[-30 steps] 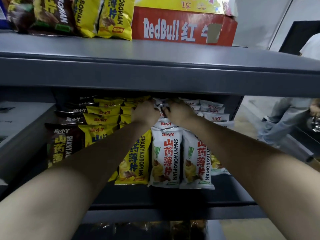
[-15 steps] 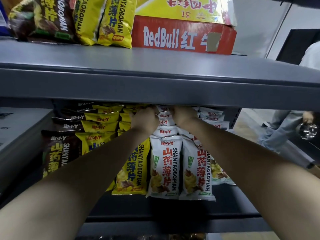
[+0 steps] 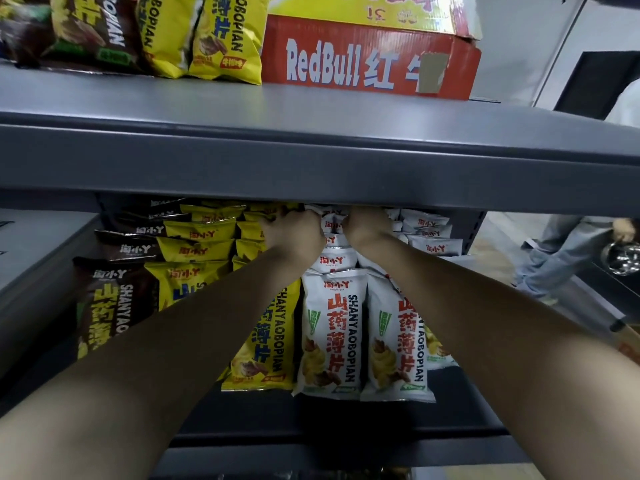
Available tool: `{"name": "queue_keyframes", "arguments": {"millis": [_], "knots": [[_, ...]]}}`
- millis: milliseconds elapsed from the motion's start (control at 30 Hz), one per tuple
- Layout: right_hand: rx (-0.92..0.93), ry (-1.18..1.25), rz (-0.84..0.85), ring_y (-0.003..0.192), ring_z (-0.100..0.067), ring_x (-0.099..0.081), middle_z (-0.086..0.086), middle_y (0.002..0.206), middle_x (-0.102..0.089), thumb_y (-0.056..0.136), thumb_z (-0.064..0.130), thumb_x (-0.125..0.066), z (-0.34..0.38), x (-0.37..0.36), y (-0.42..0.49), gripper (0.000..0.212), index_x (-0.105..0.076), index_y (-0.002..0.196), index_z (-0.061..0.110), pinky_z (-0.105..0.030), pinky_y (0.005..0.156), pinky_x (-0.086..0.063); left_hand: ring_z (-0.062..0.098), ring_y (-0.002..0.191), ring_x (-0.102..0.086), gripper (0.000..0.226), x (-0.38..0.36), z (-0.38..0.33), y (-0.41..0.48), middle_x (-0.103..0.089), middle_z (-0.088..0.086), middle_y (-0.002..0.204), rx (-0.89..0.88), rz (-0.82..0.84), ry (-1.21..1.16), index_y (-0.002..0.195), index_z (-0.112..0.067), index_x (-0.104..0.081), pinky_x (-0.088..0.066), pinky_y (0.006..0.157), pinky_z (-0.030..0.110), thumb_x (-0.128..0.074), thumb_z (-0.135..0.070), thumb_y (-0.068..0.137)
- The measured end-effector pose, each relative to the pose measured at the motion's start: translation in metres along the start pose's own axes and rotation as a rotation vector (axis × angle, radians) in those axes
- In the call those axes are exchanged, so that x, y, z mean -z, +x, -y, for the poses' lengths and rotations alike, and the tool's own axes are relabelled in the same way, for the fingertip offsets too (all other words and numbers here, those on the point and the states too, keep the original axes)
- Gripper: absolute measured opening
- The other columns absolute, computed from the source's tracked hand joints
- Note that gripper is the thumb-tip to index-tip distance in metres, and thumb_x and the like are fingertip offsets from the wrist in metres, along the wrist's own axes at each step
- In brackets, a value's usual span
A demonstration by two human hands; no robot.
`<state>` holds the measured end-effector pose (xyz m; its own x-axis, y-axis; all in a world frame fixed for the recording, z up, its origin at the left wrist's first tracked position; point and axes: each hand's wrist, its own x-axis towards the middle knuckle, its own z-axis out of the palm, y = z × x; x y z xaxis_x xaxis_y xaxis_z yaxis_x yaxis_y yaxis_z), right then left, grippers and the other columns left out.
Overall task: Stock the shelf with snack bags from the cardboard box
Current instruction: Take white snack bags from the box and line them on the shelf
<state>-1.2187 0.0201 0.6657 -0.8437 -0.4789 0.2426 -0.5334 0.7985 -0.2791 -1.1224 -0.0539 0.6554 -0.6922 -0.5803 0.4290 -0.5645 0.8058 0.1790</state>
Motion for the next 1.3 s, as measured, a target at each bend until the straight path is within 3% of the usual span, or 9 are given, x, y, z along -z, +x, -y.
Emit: {"name": "queue_keyframes", "arguments": {"millis": [133,233,300,400,567,700,867,1000,1300], "knots": [[-0.02,0.014,0.005,0.106,-0.028,-0.057,-0.014,0.11,-0.06,0.097,0.01,-0.042,0.0,-0.001,-0.001,0.019,-0.06,0.101,0.006,-0.029,0.081,-0.04,0.031,0.119,-0.046,0.021,0.001,-0.002,-0.001,-0.067,0.008,0.103,0.024,0.048,0.002,0.088,-0.014,-0.068,-0.03,0.098,0.049,-0.048,-0.018,0.089],[0.0,0.053,0.025,0.097,-0.026,-0.056,-0.01,0.09,-0.054,0.098,0.01,-0.039,-0.002,0.006,0.001,0.025,-0.051,0.076,0.009,-0.027,0.073,-0.035,0.029,0.116,-0.048,0.026,0.005,0.002,0.001,-0.066,0.009,0.105,0.005,0.091,-0.062,0.092,-0.015,-0.066,-0.03,0.098,0.048,-0.042,-0.024,0.093],[0.069,0.079,0.016,0.082,-0.025,-0.052,-0.004,0.071,-0.045,0.099,0.011,-0.037,-0.007,0.014,-0.002,0.035,-0.039,0.064,0.013,-0.026,0.07,-0.034,0.03,0.111,-0.052,0.031,0.011,0.008,0.004,-0.064,0.011,0.11,-0.008,0.136,-0.159,0.104,-0.015,-0.065,-0.034,0.095,0.042,-0.037,-0.027,0.096],[0.247,0.058,-0.067,0.066,-0.023,-0.048,-0.003,0.063,-0.043,0.1,0.012,-0.037,-0.022,0.027,-0.021,0.031,-0.047,0.071,0.009,-0.027,0.063,-0.035,0.035,0.102,-0.057,0.032,0.026,0.02,-0.004,-0.062,0.019,0.108,-0.079,0.107,-0.154,0.108,-0.005,-0.059,-0.043,0.08,0.036,-0.033,-0.021,0.098],[0.493,-0.009,-0.263,0.093,-0.026,-0.062,-0.012,0.105,-0.065,0.095,0.024,-0.042,-0.044,0.034,-0.075,0.032,-0.062,0.111,0.006,-0.035,0.084,-0.049,0.03,0.109,-0.056,0.047,0.044,0.023,-0.075,-0.06,0.013,0.118,-0.311,-0.209,-0.105,0.121,-0.01,-0.055,-0.041,0.092,0.044,-0.03,-0.037,0.091],[0.665,-0.216,-0.293,0.122,-0.026,-0.052,-0.008,0.129,-0.057,0.09,0.04,-0.041,-0.059,0.02,-0.127,0.047,-0.059,0.121,0.011,-0.047,0.106,-0.033,0.032,0.135,-0.039,0.095,0.025,0.009,-0.139,-0.043,0.017,0.144,-0.608,-0.094,0.184,0.138,0.0,-0.043,-0.033,0.107,0.057,-0.05,-0.07,0.074],[0.663,-0.41,-0.277,0.133,-0.026,-0.045,-0.007,0.143,-0.049,0.087,0.047,-0.043,-0.082,-0.001,-0.153,0.061,-0.053,0.133,0.01,-0.057,0.111,-0.027,0.033,0.143,-0.022,0.112,0.009,0.006,-0.158,-0.024,0.019,0.154,-0.593,0.007,0.33,0.146,0.001,-0.022,-0.022,0.111,0.061,-0.041,-0.082,0.072],[0.585,-0.41,-0.249,0.135,-0.028,-0.041,-0.005,0.15,-0.04,0.089,0.041,-0.038,-0.085,-0.007,-0.151,0.061,-0.043,0.142,0.011,-0.058,0.11,-0.027,0.032,0.138,-0.034,0.114,0.006,0.009,-0.151,-0.034,0.017,0.15,-0.613,-0.041,0.316,0.143,-0.005,-0.037,-0.034,0.106,0.057,-0.05,-0.085,0.063],[0.587,-0.344,-0.197,0.136,-0.025,-0.04,-0.007,0.15,-0.041,0.09,0.038,-0.038,-0.084,-0.004,-0.146,0.062,-0.039,0.145,0.008,-0.054,0.113,-0.025,0.032,0.139,-0.032,0.113,0.005,0.01,-0.15,-0.031,0.017,0.151,-0.62,-0.084,0.366,0.145,-0.008,-0.035,-0.031,0.11,0.054,-0.053,-0.084,0.062]]}}
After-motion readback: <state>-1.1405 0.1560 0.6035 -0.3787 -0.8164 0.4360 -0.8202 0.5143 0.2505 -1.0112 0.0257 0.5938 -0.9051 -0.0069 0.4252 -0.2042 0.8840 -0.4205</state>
